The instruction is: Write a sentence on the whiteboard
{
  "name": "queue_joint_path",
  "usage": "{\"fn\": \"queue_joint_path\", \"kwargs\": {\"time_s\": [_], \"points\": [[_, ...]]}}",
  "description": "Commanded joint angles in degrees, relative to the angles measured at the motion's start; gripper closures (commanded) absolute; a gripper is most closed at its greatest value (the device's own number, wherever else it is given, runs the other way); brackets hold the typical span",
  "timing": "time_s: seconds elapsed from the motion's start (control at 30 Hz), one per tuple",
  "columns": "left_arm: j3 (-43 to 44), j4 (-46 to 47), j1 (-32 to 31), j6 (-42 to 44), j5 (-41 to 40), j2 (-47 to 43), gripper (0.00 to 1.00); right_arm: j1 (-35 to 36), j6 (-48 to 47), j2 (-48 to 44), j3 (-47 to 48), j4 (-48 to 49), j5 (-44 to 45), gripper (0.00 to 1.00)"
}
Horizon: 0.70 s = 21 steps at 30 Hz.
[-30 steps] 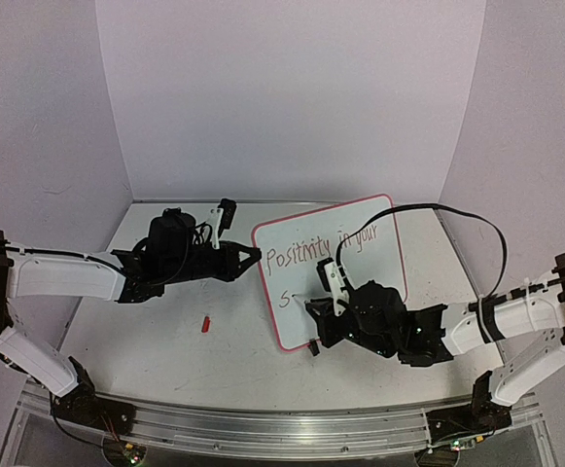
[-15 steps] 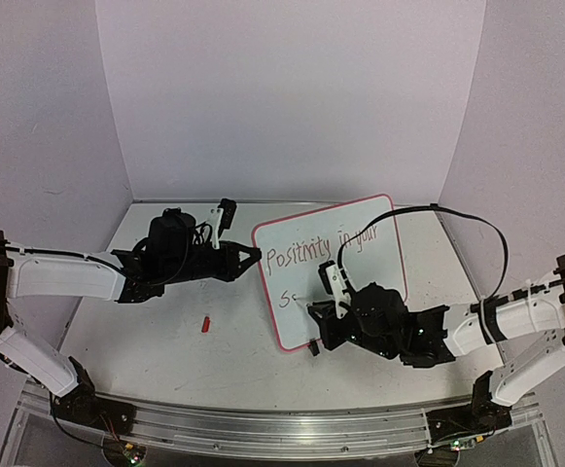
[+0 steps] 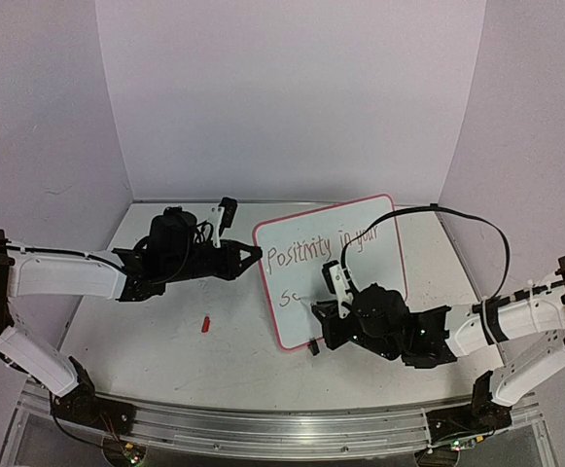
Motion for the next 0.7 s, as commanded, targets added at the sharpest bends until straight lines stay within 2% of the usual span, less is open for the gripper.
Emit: {"fn": "queue_joint_path", "kwargs": {"time_s": [0.0, 0.67], "points": [[1.8, -1.5, 0.0, 2.5, -2.0, 0.8, 1.0, -0.3, 0.4, -0.2, 1.8, 2.1, 3.9, 1.0], [1.6, -1.6, 0.0, 2.6, -2.1, 0.8, 1.0, -0.2, -1.8, 2.3, 3.7, 3.1, 0.3, 1.0]]}}
